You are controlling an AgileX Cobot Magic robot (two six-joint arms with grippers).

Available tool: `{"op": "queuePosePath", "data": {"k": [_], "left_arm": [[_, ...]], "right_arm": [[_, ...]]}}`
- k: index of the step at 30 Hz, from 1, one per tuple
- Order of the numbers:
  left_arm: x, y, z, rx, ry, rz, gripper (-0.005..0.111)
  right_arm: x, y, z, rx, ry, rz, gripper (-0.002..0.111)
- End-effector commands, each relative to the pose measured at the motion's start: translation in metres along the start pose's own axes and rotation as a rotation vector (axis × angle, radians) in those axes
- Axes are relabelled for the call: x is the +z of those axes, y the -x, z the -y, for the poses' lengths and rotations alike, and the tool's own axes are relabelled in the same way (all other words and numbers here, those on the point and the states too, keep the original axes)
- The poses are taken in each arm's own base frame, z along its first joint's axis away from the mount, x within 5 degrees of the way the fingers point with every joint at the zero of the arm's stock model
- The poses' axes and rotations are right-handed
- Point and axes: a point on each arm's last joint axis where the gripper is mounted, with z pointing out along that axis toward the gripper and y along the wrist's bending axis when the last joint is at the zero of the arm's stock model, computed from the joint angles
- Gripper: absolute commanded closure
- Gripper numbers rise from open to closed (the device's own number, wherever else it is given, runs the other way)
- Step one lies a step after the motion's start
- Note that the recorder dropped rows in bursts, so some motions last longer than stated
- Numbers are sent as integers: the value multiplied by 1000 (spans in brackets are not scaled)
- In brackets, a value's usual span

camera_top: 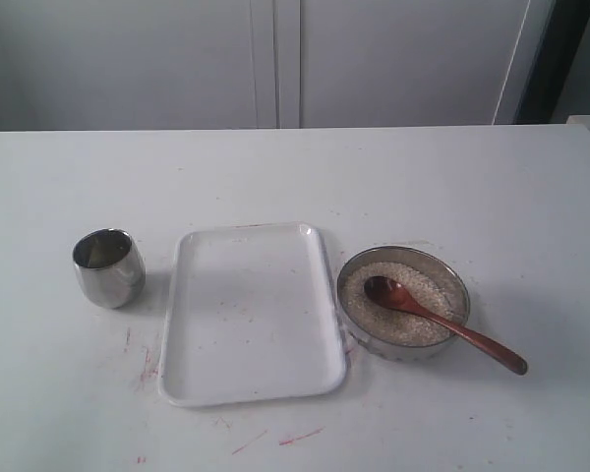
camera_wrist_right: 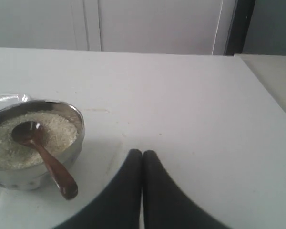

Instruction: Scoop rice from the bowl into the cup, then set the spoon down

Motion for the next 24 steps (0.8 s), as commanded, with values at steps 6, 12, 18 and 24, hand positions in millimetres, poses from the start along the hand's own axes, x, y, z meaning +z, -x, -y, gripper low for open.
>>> {"op": "queuePosePath", "data": {"k": [6,12,18,24], "left_arm": [[0,2,0,-8,-1,13,92],[0,2,0,-8,-1,13,92],[0,2,0,-8,-1,13,92],[0,2,0,-8,-1,13,92]], "right_arm": [[-8,35,-1,37,17,414,108],[-17,51,-2,257,116,607,108],[-34,69,-2,643,351,840,108],[-53,90,-7,774,573,970,108]]}}
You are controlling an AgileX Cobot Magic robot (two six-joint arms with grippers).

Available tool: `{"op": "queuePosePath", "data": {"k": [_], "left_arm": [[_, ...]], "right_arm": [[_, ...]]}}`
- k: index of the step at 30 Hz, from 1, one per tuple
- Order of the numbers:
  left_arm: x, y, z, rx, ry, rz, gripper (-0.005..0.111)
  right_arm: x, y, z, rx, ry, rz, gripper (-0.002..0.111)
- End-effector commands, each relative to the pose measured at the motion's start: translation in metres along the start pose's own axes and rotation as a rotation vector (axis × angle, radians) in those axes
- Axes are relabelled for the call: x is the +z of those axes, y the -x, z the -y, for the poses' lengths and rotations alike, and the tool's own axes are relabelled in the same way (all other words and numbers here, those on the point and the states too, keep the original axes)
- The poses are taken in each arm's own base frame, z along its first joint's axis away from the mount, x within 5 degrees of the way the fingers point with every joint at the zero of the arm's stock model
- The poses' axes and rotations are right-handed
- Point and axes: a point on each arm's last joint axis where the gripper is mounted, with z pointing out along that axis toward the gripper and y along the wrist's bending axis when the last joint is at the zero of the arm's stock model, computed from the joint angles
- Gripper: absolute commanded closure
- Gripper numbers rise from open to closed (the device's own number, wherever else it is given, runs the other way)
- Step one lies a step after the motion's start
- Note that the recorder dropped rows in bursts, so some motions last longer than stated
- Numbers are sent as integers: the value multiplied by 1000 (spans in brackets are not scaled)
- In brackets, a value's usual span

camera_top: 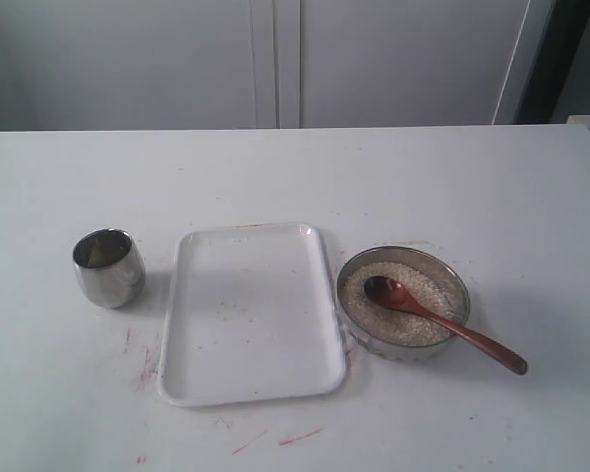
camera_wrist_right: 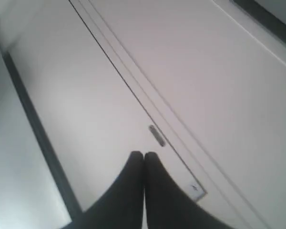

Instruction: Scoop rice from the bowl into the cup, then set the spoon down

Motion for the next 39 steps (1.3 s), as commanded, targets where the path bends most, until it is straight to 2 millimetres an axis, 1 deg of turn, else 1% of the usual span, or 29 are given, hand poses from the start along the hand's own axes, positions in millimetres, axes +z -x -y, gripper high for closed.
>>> {"op": "queuePosePath", "data": {"k": [1,4,5,7,13,16,20,21,22,23,24,25,26,27,28,30,33,35,37,38,39], "left_arm": [[0,2,0,-8,-1,13,92],[0,2,0,-8,-1,13,92],[0,2,0,-8,-1,13,92],[0,2,0,-8,-1,13,92],[0,2,0,-8,-1,13,92],[0,2,0,-8,-1,13,92],[0,2,0,-8,-1,13,92],[0,2,0,-8,-1,13,92],[0,2,0,-8,-1,13,92],[0,2,0,-8,-1,13,92],[0,2,0,-8,-1,13,92],[0,2,0,-8,-1,13,92],[0,2,0,-8,-1,13,92],[0,2,0,-8,-1,13,92],[0,2,0,-8,-1,13,92],[0,2,0,-8,-1,13,92],[0,2,0,-8,-1,13,92],[0,2,0,-8,-1,13,92],[0,2,0,-8,-1,13,92],[0,2,0,-8,-1,13,92],[0,2,0,-8,-1,13,92]], "right_arm": [[5,17,-25,120,189,76,108],[9,33,-47,118,319,130,108],[11,41,-57,118,363,157,108],[14,53,-69,119,414,191,108],[20,100,-119,70,544,295,108],[23,120,-141,2,532,286,108],[22,148,-170,-169,455,266,108],[18,164,-183,-250,407,277,108],[17,169,-186,-279,377,279,108],[14,181,-194,-320,343,297,108],[16,185,-196,-328,337,299,108],[21,195,-200,-346,345,307,108],[23,200,-201,-340,355,309,108],[33,206,-203,-347,361,302,108],[39,208,-202,-358,356,294,108],[67,210,-195,-356,277,221,108],[105,199,-177,-345,128,71,108],[127,185,-162,-375,24,-56,108],[147,163,-147,-400,-55,-268,108],[157,149,-144,-455,-39,-390,108],[160,140,-143,-453,-22,-470,108]]}}
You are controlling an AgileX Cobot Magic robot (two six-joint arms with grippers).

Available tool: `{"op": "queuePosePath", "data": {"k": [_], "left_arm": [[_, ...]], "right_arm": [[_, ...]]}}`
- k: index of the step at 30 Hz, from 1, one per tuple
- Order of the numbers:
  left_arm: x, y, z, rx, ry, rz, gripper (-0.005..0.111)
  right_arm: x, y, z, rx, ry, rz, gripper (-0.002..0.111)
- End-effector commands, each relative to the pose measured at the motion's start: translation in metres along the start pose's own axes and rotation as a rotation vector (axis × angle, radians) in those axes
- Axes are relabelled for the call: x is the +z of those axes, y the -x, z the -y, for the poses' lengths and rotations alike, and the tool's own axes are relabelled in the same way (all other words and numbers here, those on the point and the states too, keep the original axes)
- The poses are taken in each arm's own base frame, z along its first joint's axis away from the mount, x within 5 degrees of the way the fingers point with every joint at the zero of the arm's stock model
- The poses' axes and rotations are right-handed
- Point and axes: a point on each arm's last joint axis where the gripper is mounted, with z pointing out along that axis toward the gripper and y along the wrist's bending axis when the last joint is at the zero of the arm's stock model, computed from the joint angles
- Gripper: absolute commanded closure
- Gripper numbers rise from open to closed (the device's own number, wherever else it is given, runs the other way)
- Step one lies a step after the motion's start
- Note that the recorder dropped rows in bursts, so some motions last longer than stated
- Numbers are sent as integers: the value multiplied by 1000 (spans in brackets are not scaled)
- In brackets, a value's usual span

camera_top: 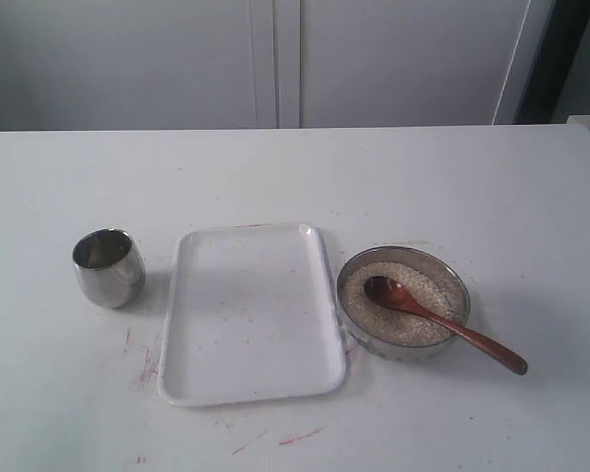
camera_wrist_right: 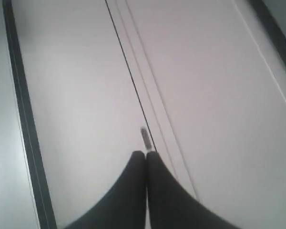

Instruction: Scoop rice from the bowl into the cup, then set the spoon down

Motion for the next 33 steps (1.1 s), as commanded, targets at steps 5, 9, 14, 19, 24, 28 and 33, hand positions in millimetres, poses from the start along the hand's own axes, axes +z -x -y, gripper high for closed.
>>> {"op": "queuePosePath", "data": {"k": [5,9,14,19,24,28,33], "left_arm": [[0,2,0,-8,-1,13,92],[0,2,0,-8,-1,13,92],[0,2,0,-8,-1,13,92],[0,2,0,-8,-1,13,92],[0,2,0,-8,-1,13,92],[0,2,0,-8,-1,13,92],[0,2,0,-8,-1,13,92]], "right_arm": [[54,-64,-18,-144,232,-610,108],[74,-94,-19,-181,255,-867,108],[85,-129,-16,-205,254,-1163,108],[94,-153,-12,-205,246,-1304,108],[98,-166,-8,-305,290,-1338,108],[93,-184,2,-367,273,-1405,108],[83,-209,10,-356,262,-1504,108]]}}
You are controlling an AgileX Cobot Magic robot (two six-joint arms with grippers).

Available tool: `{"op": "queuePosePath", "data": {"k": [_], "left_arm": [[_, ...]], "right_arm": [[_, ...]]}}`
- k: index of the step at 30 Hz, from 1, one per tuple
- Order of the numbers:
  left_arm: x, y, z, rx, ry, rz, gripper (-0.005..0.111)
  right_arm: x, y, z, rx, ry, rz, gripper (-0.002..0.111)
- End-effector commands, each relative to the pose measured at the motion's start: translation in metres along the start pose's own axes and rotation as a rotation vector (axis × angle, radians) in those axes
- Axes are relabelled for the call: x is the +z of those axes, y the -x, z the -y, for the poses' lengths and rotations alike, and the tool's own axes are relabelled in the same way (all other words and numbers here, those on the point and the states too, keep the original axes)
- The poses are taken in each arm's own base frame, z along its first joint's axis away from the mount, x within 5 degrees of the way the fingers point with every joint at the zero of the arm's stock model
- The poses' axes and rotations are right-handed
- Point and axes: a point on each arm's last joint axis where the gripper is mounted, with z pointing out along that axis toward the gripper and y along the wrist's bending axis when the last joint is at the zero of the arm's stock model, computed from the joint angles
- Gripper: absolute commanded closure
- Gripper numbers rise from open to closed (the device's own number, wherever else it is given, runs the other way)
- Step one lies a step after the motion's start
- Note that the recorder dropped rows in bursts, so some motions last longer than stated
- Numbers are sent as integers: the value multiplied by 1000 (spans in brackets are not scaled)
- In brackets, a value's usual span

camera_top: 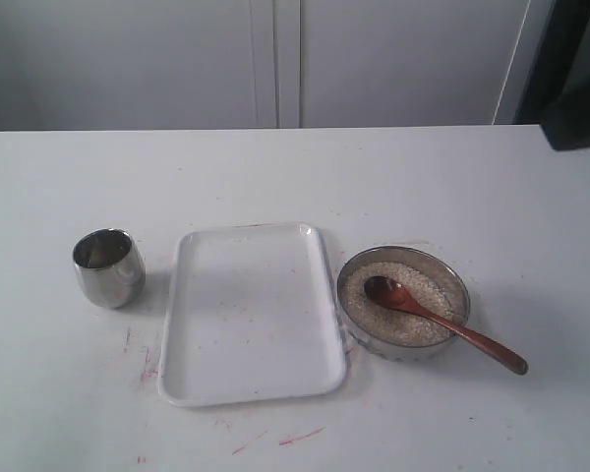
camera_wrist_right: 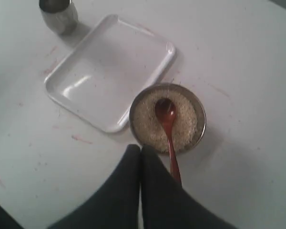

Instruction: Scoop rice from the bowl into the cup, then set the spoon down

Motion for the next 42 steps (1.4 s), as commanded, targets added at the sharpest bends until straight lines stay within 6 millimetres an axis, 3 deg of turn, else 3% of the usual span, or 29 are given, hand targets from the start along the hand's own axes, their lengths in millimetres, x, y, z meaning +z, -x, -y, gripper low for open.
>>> {"op": "queuePosePath", "data": {"k": [1,12,17,19,21,22,24,42], "left_arm": [[0,2,0,-8,-1,11,92],[0,2,0,-8,-1,11,92],[0,2,0,-8,-1,11,92],[0,2,0,-8,-1,11,92],[0,2,0,-8,-1,11,92],[0,2,0,-8,-1,11,92],[0,2,0,-8,-1,11,92],[0,2,0,-8,-1,11,92]], "right_arm": [[24,-14,2,-2,10,-96,108],[77,-53,14,-14,-32,-352,108],[93,-58,14,-24,-25,-384,106],[101,-62,11,-31,-7,-421,94],[110,-67,12,-31,0,-451,74],[115,-70,12,-29,1,-458,59],[122,-72,13,-30,-8,-429,48],[160,-94,23,-95,-91,-403,48]]}}
